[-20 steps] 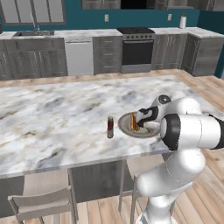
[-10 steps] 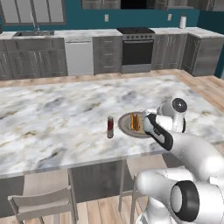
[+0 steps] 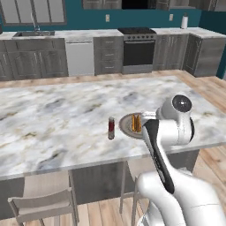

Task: Move the hot dog bun to the plate on the dining table and place the condiment next to that plate. Then navigate to the fridge and take the sausage and place it on the plate as well.

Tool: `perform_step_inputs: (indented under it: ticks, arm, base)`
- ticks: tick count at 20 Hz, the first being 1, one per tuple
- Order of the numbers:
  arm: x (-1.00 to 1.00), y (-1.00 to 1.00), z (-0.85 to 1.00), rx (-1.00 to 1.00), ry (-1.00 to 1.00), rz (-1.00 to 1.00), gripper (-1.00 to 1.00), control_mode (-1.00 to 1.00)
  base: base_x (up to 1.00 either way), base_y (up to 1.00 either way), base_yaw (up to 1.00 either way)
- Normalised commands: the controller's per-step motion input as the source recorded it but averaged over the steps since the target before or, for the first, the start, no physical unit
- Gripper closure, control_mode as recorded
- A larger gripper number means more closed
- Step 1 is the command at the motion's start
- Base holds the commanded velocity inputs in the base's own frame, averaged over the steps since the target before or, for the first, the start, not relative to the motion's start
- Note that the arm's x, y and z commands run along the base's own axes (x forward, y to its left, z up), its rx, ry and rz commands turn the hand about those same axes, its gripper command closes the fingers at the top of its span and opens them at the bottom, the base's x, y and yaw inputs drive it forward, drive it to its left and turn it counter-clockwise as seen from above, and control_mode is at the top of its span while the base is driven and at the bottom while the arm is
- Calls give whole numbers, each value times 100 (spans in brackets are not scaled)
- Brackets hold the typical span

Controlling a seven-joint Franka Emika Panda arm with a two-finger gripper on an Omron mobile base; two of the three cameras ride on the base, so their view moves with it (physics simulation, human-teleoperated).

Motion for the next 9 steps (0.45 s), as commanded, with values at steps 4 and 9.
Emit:
perform_step_inputs:
  ticks: [4,9]
  arm:
    - [-72,46,54,0,29,0,-100,-100]
    - [-17,32,4,0,21,0,-100,-100]
  base:
    - [0,0,0]
    - [0,0,0]
